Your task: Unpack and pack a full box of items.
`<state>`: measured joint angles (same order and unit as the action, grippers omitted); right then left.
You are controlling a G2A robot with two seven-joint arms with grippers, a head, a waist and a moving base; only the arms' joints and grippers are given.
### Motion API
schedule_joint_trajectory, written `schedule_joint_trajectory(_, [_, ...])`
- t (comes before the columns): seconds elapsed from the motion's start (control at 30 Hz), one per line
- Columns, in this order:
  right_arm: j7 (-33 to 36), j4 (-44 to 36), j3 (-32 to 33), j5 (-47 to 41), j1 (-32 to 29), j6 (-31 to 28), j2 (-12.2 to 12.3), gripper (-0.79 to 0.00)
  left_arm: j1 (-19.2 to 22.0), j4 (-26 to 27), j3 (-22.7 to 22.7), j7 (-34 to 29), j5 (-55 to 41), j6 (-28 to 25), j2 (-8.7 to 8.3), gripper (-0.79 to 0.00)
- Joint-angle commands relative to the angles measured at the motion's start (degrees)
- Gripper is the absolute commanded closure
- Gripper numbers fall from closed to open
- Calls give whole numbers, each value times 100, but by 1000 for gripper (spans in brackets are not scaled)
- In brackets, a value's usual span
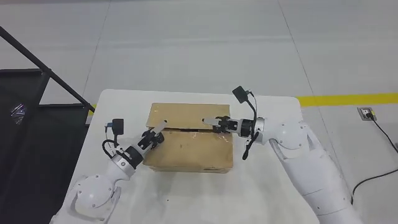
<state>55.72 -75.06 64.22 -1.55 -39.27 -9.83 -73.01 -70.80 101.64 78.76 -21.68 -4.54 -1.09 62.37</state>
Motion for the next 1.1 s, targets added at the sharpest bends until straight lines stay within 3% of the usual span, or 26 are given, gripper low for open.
schedule_joint_trajectory(0.0, [22,-51,16,-9,-94,-48,16,-785,-14,-2,7,43,34,-35,5,-785])
schedule_joint_trajectory(0.23, [-99,97,-28,-28,-193,-104,26,-785,-70,36,244,149,-121,-127,10,-785])
schedule_joint_trajectory(0.73, [-210,616,-170,-217,20,-302,-25,-785,-873,-57,1842,288,-840,-162,-79,-785])
schedule_joint_trajectory(1.07, [-210,616,-170,-217,20,-302,-25,-785,-887,-53,1877,282,-833,-155,-82,-785])
